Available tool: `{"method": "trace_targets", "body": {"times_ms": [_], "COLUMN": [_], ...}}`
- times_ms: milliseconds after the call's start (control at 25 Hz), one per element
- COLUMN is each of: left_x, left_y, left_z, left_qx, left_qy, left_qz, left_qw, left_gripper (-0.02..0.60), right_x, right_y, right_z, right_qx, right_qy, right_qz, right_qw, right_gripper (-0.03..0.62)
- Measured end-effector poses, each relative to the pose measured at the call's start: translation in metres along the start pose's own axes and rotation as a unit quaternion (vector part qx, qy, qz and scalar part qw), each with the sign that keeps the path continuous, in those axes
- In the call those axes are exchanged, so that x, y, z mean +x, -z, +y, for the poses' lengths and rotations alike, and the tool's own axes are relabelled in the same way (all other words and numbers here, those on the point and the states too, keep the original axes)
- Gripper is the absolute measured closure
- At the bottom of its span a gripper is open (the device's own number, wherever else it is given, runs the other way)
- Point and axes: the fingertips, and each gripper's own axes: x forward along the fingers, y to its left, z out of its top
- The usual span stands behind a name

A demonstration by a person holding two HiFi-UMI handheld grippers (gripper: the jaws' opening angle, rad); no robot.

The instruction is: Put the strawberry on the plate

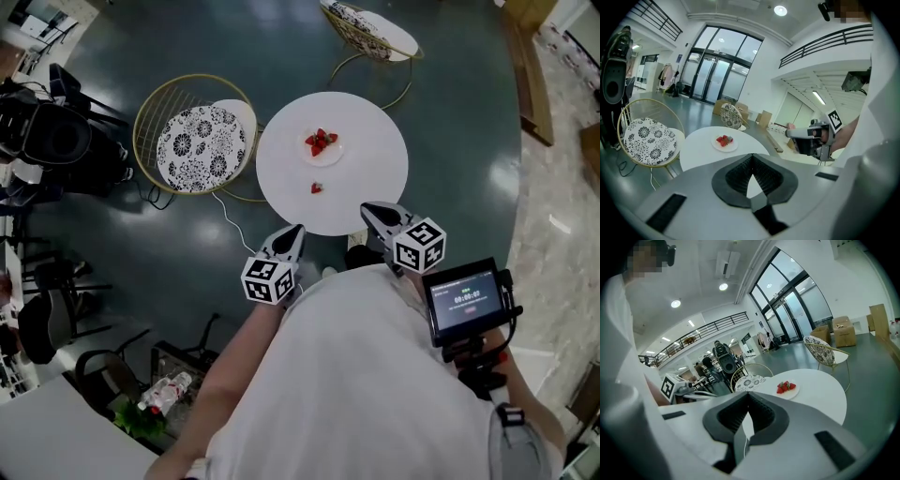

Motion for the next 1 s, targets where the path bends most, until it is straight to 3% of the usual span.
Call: {"method": "trace_targets", "body": {"times_ms": [280,600,1000], "left_x": [0.033,0.103,0.125], "left_y": [-0.002,0.015,0.034], "left_z": [0.010,0.050,0.056], "left_qx": [0.006,0.018,0.064], "left_qy": [-0.003,-0.022,-0.039], "left_qz": [0.031,0.088,0.144], "left_qw": [0.9995,0.9957,0.9867], "left_gripper": [0.575,0.575,0.575], "right_x": [0.011,0.050,0.047], "right_y": [0.000,0.018,0.022], "right_z": [-0.036,-0.092,-0.094], "right_qx": [0.019,0.046,0.053], "right_qy": [0.001,-0.015,-0.018], "right_qz": [0.016,0.049,0.064], "right_qw": [1.000,0.998,0.996], "right_gripper": [0.588,0.588,0.588]}}
